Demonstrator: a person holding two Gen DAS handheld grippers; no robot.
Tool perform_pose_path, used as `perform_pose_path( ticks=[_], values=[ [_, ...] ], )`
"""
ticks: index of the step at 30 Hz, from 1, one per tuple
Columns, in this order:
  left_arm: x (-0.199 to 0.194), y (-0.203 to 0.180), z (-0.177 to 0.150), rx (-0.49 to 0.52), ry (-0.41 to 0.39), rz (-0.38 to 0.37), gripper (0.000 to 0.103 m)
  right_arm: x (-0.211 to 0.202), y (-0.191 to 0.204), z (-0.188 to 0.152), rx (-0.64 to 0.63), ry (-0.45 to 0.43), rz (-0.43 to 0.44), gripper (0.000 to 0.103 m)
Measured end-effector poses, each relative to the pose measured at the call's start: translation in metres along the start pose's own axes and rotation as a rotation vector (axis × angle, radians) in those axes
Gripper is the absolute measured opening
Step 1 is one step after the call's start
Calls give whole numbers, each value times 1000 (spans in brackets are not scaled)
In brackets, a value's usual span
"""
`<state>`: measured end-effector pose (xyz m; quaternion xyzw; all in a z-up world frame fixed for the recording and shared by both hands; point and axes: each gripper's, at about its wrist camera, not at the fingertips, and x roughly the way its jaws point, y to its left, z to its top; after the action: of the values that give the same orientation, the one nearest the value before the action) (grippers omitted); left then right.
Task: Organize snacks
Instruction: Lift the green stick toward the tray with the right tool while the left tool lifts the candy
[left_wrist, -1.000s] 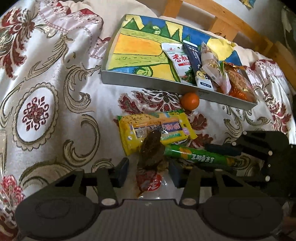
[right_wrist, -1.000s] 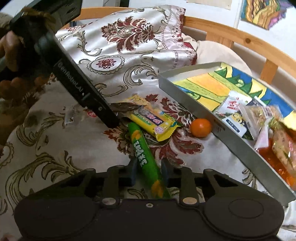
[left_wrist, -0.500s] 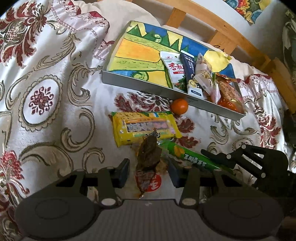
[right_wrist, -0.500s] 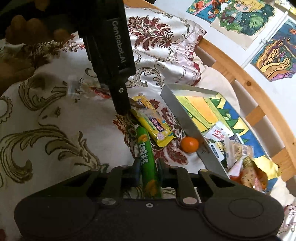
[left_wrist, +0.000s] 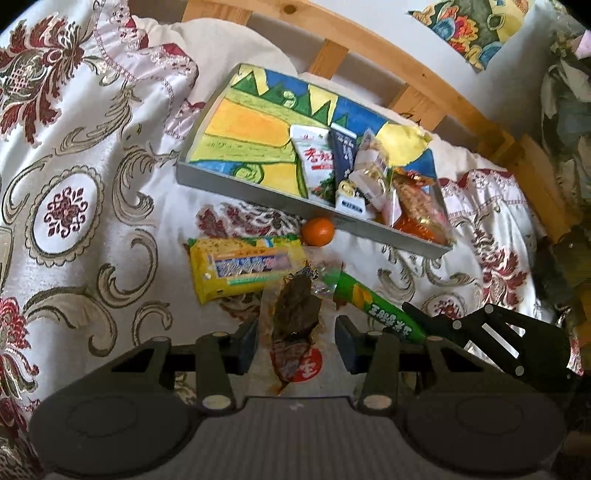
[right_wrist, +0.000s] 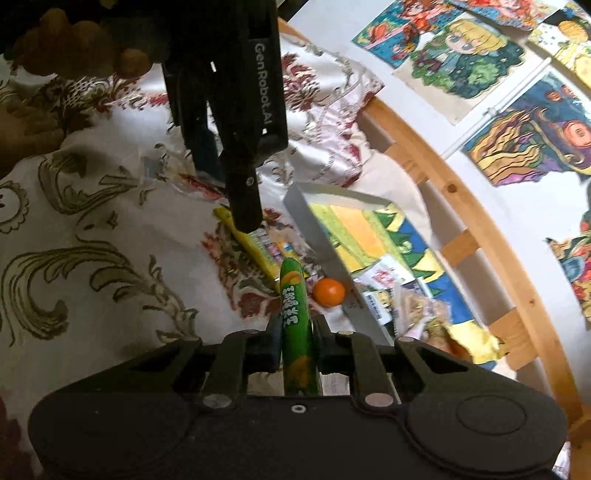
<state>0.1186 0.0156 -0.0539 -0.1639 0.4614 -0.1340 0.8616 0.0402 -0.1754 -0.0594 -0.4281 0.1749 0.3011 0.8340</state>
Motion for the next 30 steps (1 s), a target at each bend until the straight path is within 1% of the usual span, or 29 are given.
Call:
perform_pose_path(
  ticks=[4,8,14,18,24,30],
  values=[
    [0,-4,11,-3,-38,3,49,-2,-8,1,21,-28,-51,18],
    [4,-10,28,4,-90,14,49,-2,-21,0,54,-62,-120,18],
    [19,-22,59,-5,-173,15,49,2,-48,-4,123,-102,-238,18],
    [32,-32,79,3,-229,27,49,8,-68,-8,173,-129,-301,18],
    [57,-42,110,-7,-292,69,49,34,-98,-10,254,-157,-334,18],
    [86,-60,140,8,-314,96,49,60,-134,-19,336,-145,-362,18]
  ],
)
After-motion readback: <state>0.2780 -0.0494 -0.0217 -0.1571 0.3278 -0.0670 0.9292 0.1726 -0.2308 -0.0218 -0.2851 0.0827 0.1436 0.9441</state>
